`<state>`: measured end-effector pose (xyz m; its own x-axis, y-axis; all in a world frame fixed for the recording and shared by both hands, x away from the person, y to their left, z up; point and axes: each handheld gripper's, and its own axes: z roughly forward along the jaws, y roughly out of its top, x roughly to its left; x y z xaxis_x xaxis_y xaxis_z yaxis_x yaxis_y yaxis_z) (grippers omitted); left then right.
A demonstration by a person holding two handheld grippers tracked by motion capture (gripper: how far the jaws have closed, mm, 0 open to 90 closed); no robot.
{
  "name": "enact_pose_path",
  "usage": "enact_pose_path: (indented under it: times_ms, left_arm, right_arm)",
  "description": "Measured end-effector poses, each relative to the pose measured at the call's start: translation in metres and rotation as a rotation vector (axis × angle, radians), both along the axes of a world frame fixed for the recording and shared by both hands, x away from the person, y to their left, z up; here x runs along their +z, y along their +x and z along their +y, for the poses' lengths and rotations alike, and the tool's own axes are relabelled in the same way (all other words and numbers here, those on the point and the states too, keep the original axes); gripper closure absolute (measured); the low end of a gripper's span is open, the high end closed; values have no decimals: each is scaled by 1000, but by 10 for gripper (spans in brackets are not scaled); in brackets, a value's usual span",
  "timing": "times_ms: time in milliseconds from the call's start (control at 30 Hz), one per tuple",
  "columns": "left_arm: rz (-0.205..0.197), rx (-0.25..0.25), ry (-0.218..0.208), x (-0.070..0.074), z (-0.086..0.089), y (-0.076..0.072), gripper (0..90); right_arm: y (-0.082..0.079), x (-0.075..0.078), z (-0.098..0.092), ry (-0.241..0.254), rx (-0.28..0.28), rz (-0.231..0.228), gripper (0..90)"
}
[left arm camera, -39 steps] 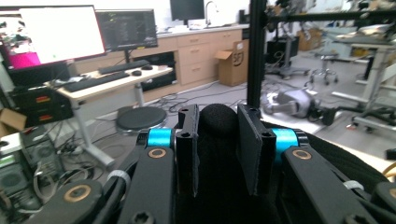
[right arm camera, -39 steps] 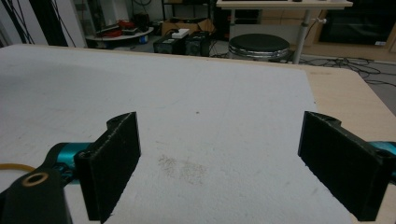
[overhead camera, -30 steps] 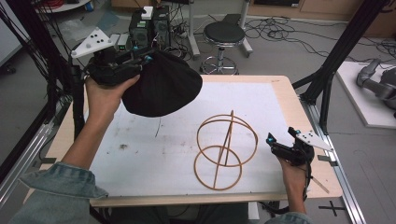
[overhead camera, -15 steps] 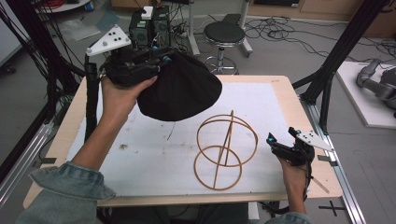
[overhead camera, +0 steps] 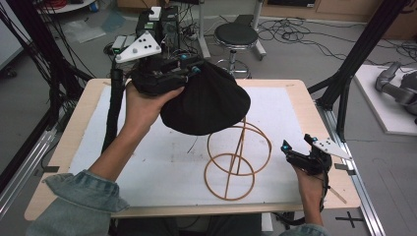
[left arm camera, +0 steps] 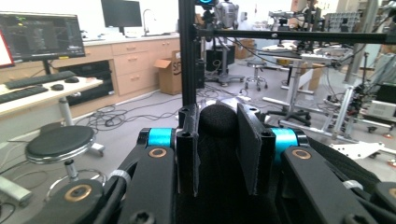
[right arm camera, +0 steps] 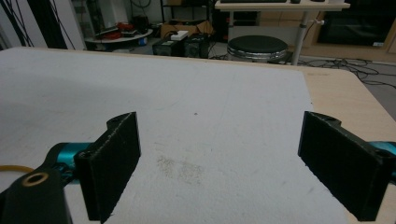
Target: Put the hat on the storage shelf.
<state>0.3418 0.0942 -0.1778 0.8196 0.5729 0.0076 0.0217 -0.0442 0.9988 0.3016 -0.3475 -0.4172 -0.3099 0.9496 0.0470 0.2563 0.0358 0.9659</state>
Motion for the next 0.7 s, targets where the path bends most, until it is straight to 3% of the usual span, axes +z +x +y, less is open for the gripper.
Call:
enact_pose_path:
  times_ms: [700]
  left_arm:
    - [16, -87, 38, -11, -26, -4, 704]
  right_arm:
    - [0, 0, -1, 3, -4, 6, 127]
